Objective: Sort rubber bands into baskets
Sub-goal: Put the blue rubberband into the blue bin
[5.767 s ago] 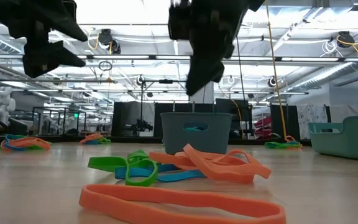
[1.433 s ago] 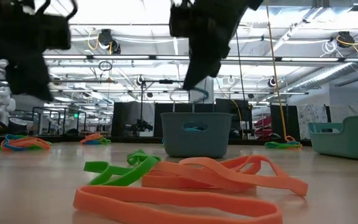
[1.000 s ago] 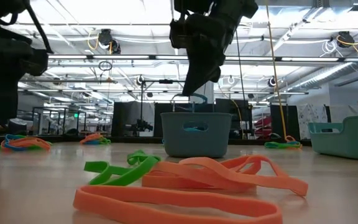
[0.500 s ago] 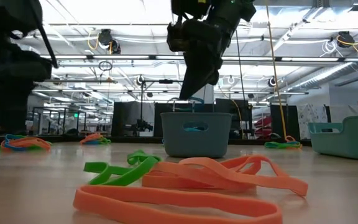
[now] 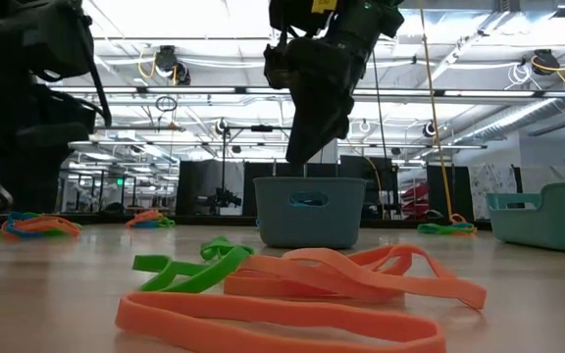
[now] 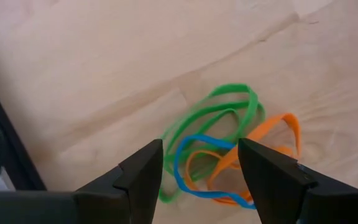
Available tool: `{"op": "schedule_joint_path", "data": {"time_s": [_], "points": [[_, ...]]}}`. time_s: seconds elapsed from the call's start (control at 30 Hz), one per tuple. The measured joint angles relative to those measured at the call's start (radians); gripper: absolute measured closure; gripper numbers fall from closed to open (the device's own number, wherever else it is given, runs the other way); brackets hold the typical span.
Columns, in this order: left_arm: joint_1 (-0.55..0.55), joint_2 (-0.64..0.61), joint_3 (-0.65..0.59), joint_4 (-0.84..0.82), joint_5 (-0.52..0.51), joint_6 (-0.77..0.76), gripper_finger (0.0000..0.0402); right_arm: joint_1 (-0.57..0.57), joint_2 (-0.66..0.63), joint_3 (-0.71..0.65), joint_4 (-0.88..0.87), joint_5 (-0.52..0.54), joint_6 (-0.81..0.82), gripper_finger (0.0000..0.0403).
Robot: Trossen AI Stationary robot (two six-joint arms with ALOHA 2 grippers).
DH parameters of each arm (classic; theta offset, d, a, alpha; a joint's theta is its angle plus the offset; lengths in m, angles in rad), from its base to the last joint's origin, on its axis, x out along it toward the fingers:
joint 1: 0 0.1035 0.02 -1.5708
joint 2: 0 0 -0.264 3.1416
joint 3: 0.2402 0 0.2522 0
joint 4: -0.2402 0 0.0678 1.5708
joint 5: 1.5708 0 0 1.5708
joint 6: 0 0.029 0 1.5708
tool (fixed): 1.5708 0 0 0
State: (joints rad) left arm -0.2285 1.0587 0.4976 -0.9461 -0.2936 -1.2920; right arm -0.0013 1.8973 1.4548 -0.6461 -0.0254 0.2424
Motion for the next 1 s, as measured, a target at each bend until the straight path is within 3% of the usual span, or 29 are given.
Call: {"op": "schedule_joint_path", "data": {"time_s": [0.4,1.0], "points": [[0.036,0.017,0.000,-0.003,0.065,0.078,0.0252,0.003,0.000,0.000,-0.011,-0.002,0.007,0.0277],[0.036,0.089,0.000,0.032,0.049,0.102,0.0256,0.003,0.000,0.000,-0.009,-0.002,0.034,0.0277]]}}
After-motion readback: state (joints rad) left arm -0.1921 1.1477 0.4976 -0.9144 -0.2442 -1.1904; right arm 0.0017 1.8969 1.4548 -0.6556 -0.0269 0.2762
